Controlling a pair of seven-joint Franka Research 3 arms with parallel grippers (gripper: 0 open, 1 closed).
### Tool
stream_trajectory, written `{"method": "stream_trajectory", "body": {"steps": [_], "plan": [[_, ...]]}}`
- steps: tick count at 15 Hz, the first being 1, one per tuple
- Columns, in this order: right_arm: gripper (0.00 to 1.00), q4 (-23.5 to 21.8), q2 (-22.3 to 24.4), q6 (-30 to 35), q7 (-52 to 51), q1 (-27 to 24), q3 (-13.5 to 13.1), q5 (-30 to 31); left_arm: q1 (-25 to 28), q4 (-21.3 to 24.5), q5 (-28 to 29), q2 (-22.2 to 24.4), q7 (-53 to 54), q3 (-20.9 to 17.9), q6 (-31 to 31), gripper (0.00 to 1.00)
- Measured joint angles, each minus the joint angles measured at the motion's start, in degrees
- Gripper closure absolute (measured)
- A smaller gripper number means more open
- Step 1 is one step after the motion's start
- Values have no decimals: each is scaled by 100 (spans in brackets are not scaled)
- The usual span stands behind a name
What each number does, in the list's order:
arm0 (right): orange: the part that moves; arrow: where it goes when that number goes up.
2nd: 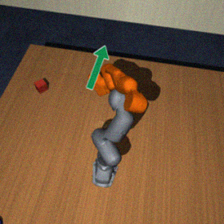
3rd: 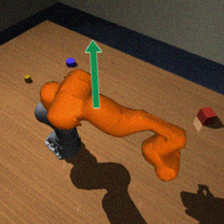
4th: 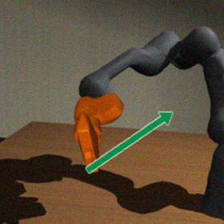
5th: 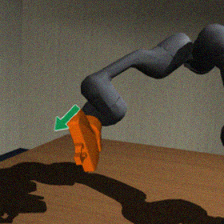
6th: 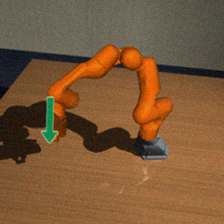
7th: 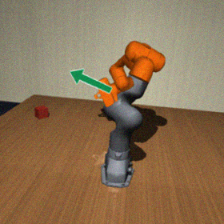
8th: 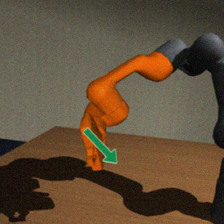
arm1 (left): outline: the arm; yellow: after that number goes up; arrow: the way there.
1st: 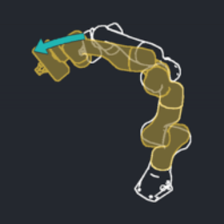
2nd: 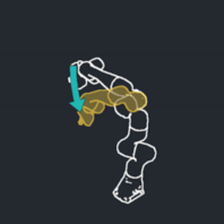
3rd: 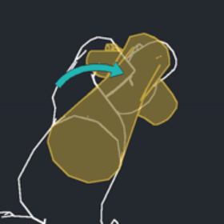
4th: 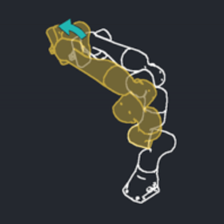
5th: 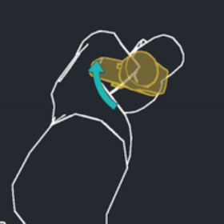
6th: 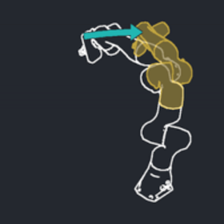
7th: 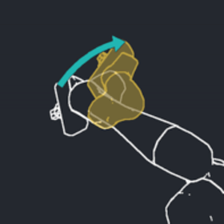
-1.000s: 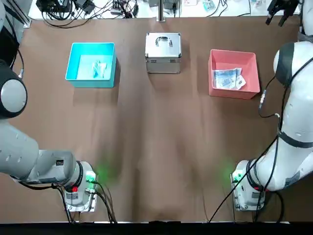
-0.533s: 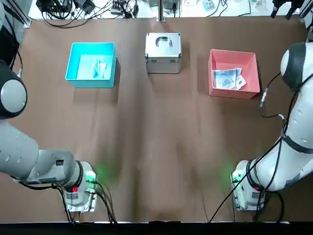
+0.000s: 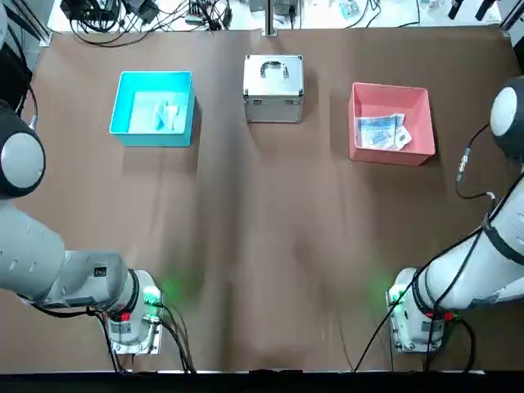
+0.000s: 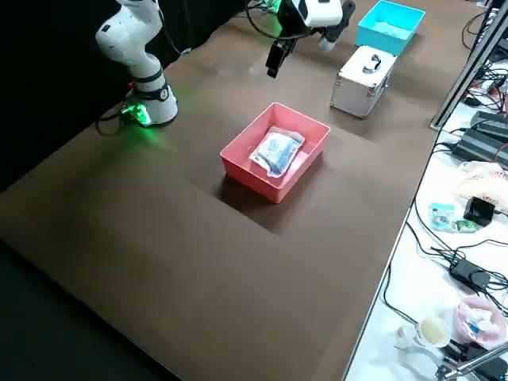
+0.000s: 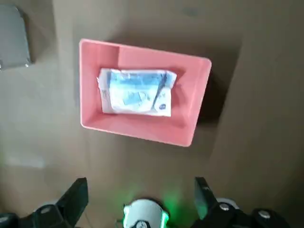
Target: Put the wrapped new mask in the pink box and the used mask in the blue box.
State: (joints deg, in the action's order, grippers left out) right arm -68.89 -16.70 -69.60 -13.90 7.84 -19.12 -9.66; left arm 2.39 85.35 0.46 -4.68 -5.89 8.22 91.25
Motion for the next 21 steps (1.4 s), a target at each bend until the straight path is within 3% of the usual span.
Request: {"method": "stream_trajectory", "body": {"steps": [4,8,11,21], "plan": [[1,-1027,849,-811,337,-58,379,206,0,-7,0,15,-2,0,0,0],[1,-1529,1441,-1058,444,-309,643,295,0,-46,0,29,-4,0,0,0],[1,-1601,1620,-1191,176,-373,692,750,0,-81,0,56,-4,0,0,0],[1,-1650,1620,-1176,-160,-418,700,999,4,-86,0,58,-4,-8,0,0]]}}
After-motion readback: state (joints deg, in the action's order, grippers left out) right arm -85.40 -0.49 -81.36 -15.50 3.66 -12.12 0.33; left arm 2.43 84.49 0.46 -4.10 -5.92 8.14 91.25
